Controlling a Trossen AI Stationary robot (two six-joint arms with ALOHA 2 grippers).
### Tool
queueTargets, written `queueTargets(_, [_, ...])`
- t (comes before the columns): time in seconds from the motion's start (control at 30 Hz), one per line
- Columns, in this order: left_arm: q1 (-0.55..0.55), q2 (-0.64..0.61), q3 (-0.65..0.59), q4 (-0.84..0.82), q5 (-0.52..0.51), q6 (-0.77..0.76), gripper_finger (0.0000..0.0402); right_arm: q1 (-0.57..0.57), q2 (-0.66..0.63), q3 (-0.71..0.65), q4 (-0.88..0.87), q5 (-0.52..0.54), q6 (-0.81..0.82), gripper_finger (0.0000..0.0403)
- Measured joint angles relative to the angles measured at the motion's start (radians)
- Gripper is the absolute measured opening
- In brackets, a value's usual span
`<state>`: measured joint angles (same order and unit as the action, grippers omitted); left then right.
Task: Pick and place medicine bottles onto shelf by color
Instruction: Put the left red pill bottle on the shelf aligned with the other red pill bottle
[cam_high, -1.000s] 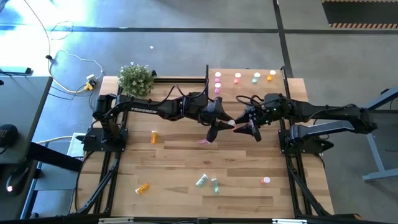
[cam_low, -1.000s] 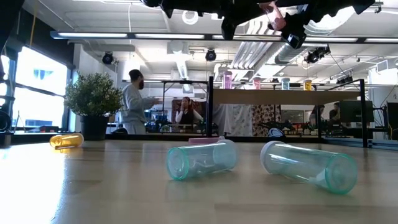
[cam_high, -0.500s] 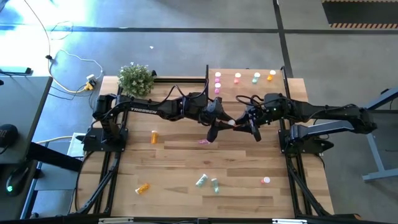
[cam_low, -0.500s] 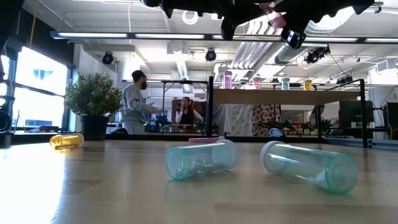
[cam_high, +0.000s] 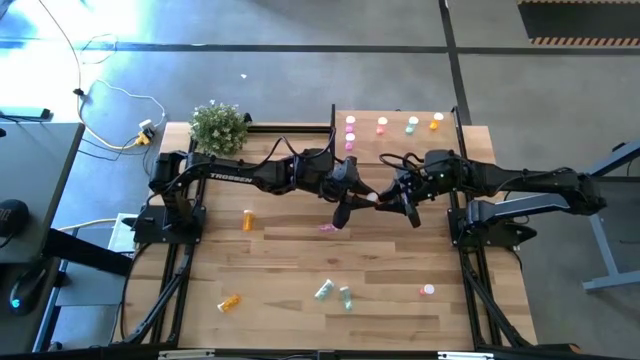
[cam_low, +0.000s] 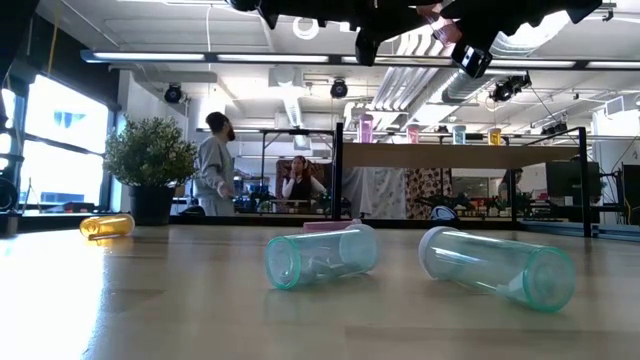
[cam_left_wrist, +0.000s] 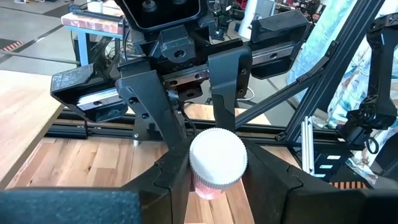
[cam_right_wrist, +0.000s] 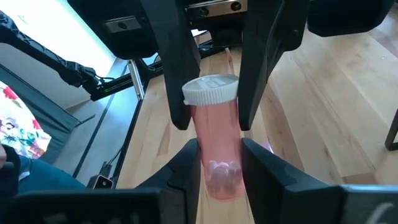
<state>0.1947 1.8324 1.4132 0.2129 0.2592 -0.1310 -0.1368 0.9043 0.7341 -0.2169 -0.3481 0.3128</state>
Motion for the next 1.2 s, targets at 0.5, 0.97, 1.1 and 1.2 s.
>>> queueTargets(0.5, [0.002,0.000,0.000,-0.003,-0.001,-0.022,0.0162,0.000,0.000,0.000,-0.012,0.000,0.004,0.0087])
queueTargets(0.97, [0.040,-0.049,0.000,-0.009,-0.005,-0.049,0.0228,-0.001,-0.016,0.000,-0.083,0.055,-0.005,0.0087])
queueTargets(1.1, [0.071,-0.075,0.000,-0.044,-0.005,-0.048,0.0228,-0.001,-0.050,0.000,-0.105,0.151,-0.027,0.0087])
queueTargets(1.2, [0.096,-0.101,0.000,-0.080,-0.005,-0.015,0.0228,-0.001,-0.089,0.000,-0.103,0.260,-0.055,0.0087])
